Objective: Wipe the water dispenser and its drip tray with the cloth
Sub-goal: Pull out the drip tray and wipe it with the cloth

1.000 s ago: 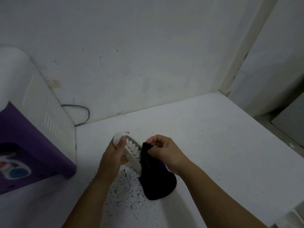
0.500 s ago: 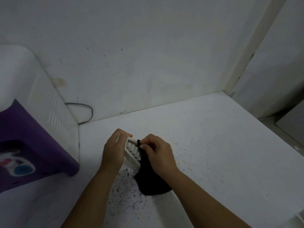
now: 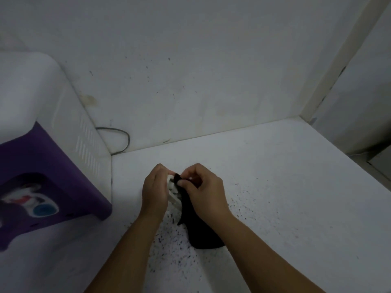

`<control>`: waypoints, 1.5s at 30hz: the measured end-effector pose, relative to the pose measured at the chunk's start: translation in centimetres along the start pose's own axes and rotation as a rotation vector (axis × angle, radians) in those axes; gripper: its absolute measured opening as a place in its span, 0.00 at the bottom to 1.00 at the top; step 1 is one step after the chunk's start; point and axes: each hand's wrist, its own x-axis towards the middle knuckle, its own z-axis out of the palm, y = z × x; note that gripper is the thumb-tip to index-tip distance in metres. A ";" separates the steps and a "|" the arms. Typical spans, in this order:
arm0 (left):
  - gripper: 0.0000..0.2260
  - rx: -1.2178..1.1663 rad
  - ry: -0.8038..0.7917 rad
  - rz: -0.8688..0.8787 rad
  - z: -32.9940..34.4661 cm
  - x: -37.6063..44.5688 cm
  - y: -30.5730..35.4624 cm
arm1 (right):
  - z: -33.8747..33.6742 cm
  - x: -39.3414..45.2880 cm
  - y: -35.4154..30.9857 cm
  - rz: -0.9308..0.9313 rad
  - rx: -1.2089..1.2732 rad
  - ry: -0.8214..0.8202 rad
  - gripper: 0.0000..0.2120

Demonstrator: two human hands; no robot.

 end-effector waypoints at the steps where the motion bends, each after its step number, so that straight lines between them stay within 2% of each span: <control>1: 0.12 0.009 -0.010 0.025 -0.1 -0.1 -0.1 | 0.3 0.1 -0.4 -0.014 0.012 -0.014 0.08; 6: 0.13 -0.005 0.025 -0.045 -0.6 0.6 -0.3 | -0.4 -0.1 0.9 0.058 -0.140 -0.075 0.04; 9: 0.13 0.026 0.008 -0.001 -0.4 0.6 -0.1 | -0.3 -0.4 0.7 -0.065 -0.211 -0.079 0.05; 11: 0.12 0.046 -0.024 0.039 0.0 0.6 0.3 | 0.1 -0.3 0.3 -0.097 -0.173 -0.026 0.06; 15: 0.14 0.044 -0.068 0.095 0.9 0.6 1.0 | -0.6 -0.6 1.3 0.096 -0.035 0.109 0.05; 18: 0.14 0.020 -0.062 0.100 1.3 0.7 1.0 | -0.8 -0.5 1.3 0.146 0.023 0.165 0.05; 22: 0.15 0.046 -0.040 0.099 1.1 1.0 0.6 | -0.4 -1.1 0.8 0.080 0.071 0.095 0.06; 25: 0.15 0.027 -0.019 0.069 0.8 1.1 0.4 | -0.2 -2.0 1.2 0.032 0.010 0.024 0.09; 29: 0.13 0.040 -0.018 0.065 0.8 1.0 0.4 | 0.3 -1.8 1.2 0.025 0.001 0.117 0.12; 34: 0.15 0.056 -0.028 0.111 0.9 0.5 0.9 | 0.3 -2.1 1.3 -0.018 -0.089 0.055 0.13; 38: 0.14 0.084 -0.039 0.155 1.6 0.3 1.3 | -0.2 -1.3 1.2 0.010 -0.042 0.161 0.15; 42: 0.17 0.075 -0.003 0.173 1.5 0.0 1.3 | -0.6 -1.8 1.2 -0.026 -0.125 0.040 0.15; 45: 0.17 0.094 0.005 0.175 1.4 0.0 1.2 | -1.9 -1.2 1.0 0.034 -0.089 -0.048 0.13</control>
